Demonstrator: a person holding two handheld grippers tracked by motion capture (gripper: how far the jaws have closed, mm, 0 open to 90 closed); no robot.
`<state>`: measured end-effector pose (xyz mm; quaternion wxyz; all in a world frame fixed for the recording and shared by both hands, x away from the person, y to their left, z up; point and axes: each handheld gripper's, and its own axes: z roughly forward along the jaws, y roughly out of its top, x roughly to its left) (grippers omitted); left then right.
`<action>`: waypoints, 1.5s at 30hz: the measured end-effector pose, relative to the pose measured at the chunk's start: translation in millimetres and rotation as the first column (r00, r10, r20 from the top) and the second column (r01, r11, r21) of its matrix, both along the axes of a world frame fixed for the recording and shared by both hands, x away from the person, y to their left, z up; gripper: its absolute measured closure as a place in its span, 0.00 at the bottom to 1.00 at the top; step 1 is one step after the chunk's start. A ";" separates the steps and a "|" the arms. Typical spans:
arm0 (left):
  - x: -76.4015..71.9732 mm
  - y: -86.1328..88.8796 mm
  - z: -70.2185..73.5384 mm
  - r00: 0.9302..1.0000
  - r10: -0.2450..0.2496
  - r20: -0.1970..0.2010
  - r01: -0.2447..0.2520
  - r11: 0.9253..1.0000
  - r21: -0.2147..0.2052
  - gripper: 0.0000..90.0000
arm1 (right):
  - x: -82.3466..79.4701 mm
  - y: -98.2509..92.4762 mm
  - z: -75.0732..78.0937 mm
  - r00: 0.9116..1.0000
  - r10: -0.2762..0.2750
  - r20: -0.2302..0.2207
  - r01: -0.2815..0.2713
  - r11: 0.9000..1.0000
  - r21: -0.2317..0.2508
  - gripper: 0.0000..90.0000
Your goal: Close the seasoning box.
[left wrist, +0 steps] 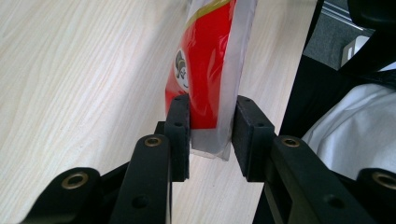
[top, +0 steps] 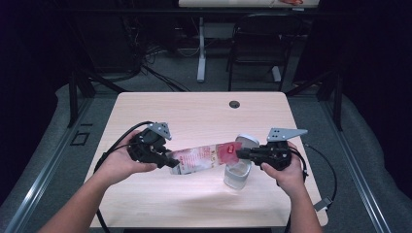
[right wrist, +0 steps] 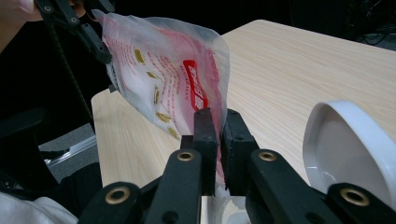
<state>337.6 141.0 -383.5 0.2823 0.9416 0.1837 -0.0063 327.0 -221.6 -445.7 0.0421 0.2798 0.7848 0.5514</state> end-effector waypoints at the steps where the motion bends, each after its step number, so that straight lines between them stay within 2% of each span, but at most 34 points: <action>1: 0.2 -0.4 0.4 1.000 0.000 0.000 0.000 1.000 0.000 0.78 | 0.2 -0.6 -0.2 1.000 0.001 0.000 -0.001 1.000 -0.003 0.95; 12: 0.9 -1.9 2.8 1.000 -0.004 0.004 0.004 1.000 0.012 0.78 | 0.3 -1.5 -1.5 1.000 -0.003 -0.005 0.003 1.000 0.001 0.95; 45: 3.1 -7.0 11.5 1.000 -0.009 0.012 0.009 1.000 -0.001 0.78 | 1.7 -5.8 -4.6 1.000 -0.010 -0.013 0.010 1.000 0.004 0.95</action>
